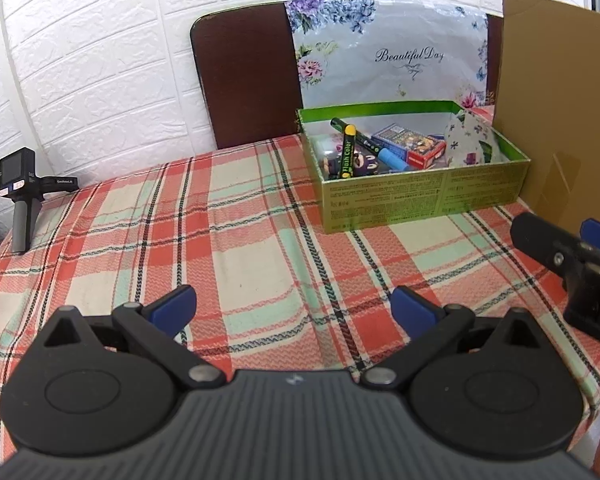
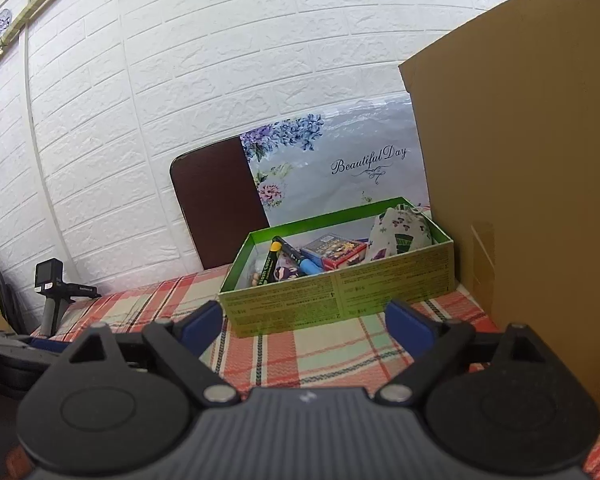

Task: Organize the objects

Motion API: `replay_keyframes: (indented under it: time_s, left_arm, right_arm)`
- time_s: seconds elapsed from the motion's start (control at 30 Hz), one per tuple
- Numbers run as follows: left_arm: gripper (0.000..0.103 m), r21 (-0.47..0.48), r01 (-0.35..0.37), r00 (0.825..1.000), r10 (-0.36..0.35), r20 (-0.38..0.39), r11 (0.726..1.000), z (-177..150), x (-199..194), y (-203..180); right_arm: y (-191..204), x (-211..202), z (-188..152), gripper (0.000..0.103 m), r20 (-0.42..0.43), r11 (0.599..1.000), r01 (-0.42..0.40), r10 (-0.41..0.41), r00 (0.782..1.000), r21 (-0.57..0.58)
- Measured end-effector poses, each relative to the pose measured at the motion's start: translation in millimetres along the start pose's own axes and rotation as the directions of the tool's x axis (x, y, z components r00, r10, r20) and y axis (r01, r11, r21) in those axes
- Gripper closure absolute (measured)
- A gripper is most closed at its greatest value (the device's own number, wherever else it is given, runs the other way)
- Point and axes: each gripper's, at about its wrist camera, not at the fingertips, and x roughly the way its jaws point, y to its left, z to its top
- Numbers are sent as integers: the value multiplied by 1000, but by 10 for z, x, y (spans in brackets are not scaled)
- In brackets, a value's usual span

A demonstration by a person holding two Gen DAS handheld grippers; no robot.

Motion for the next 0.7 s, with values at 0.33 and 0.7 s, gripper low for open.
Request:
replay_keyframes:
  time_s: [0.33,0.7]
  left_arm:
    - [0,-22,-24,999,23,-49,999,-22,111,62]
    - [0,-11,-48,994,47,-95,999,-58,262,58]
  right_arm:
    - [21,145,-62,6,-40,1000,1,-1,999,11]
    - [17,269,-108,2,-65,1000,-1,2,998,21]
